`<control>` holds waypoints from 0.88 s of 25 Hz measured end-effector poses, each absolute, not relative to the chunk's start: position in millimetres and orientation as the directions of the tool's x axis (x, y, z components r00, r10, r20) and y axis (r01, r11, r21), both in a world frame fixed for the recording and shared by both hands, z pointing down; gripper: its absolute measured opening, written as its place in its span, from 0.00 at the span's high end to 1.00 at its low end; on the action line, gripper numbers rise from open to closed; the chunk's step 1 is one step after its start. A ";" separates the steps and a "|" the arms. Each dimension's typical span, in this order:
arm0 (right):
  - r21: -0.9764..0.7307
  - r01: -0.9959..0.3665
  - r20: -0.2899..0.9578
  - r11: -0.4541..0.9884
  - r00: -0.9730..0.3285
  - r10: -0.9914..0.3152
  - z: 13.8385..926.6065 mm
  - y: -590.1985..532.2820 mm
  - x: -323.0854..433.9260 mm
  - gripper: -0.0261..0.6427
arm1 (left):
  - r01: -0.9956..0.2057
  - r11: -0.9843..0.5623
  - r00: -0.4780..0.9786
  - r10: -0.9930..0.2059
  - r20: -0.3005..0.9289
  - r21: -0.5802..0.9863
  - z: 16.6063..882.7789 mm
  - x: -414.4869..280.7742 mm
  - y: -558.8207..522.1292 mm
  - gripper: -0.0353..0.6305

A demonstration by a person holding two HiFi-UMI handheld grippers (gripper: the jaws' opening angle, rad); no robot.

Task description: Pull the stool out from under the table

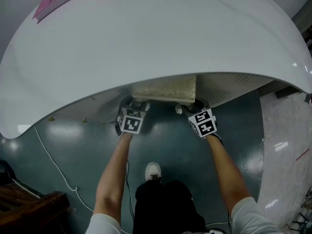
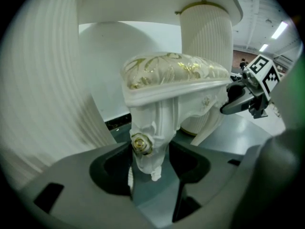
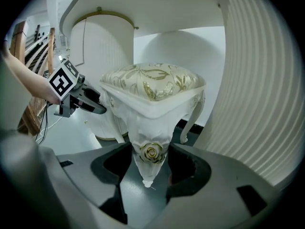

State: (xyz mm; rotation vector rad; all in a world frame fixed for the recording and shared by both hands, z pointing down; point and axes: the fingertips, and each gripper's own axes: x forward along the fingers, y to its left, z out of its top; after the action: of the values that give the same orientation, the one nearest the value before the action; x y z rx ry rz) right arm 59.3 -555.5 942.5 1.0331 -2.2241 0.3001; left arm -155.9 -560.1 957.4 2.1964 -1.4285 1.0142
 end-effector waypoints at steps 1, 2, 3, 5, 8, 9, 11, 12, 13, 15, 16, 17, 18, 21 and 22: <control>0.065 -0.746 0.655 0.662 -0.469 -0.593 942.1 -553.1 60.0 0.58 | -0.890 -0.444 0.246 -0.656 0.713 -0.101 956.8 -155.3 -557.3 0.58; 0.065 -0.746 0.661 0.663 -0.466 -0.589 942.2 -549.9 60.6 0.58 | -0.889 -0.447 0.251 -0.658 0.710 -0.100 956.3 -154.8 -554.0 0.58; 0.064 -0.744 0.667 0.665 -0.463 -0.583 942.7 -545.8 60.9 0.58 | -0.888 -0.449 0.256 -0.660 0.706 -0.098 956.0 -154.7 -550.0 0.59; 0.061 -0.742 0.680 0.668 -0.459 -0.572 943.9 -536.2 61.6 0.58 | -0.889 -0.449 0.258 -0.651 0.714 -0.088 956.9 -154.7 -537.9 0.59; 0.063 -0.739 0.696 0.671 -0.449 -0.560 943.9 -518.1 65.8 0.58 | -0.890 -0.451 0.265 -0.625 0.734 -0.063 957.9 -151.0 -514.7 0.59; 0.062 -0.738 0.701 0.672 -0.447 -0.556 943.7 -511.1 67.5 0.58 | -0.891 -0.451 0.267 -0.621 0.736 -0.057 958.0 -149.7 -506.9 0.59; 0.058 -0.736 0.710 0.675 -0.445 -0.546 942.5 -497.5 70.8 0.58 | -0.893 -0.447 0.268 -0.620 0.737 -0.052 957.4 -147.0 -492.0 0.60; 0.056 -0.735 0.715 0.676 -0.443 -0.541 942.1 -490.8 73.0 0.58 | -0.895 -0.444 0.267 -0.620 0.738 -0.049 957.0 -145.1 -484.6 0.60; 0.054 -0.735 0.721 0.676 -0.440 -0.536 942.2 -483.9 75.3 0.58 | -0.896 -0.441 0.266 -0.618 0.740 -0.046 956.7 -142.9 -477.1 0.60; 0.050 -0.733 0.736 0.679 -0.432 -0.521 943.3 -469.7 79.2 0.58 | -0.898 -0.438 0.267 -0.615 0.742 -0.040 956.8 -139.1 -461.8 0.60; 0.046 -0.729 0.747 0.683 -0.429 -0.509 943.8 -461.7 80.0 0.58 | -0.899 -0.437 0.269 -0.609 0.746 -0.034 957.5 -138.2 -452.4 0.60; 0.039 -0.726 0.759 0.687 -0.426 -0.493 944.0 -452.1 80.3 0.58 | -0.898 -0.439 0.271 -0.600 0.752 -0.026 958.4 -137.6 -441.4 0.60; 0.029 -0.724 0.771 0.689 -0.422 -0.477 944.5 -441.3 80.9 0.58 | -0.897 -0.441 0.275 -0.589 0.760 -0.018 959.2 -136.6 -429.4 0.61; 0.011 -0.722 0.796 0.692 -0.412 -0.443 946.1 -410.3 87.6 0.59 | -0.894 -0.448 0.282 -0.561 0.778 0.001 959.6 -130.3 -396.7 0.61; 0.006 -0.720 0.803 0.694 -0.410 -0.432 945.6 -400.4 89.3 0.59 | -0.894 -0.449 0.282 -0.555 0.783 0.004 959.2 -128.5 -386.9 0.61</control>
State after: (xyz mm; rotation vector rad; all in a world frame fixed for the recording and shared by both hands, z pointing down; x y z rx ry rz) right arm 89.3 -400.4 945.6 0.8803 -2.0645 0.4359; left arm -128.5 -386.9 959.2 2.1103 -1.2987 1.0148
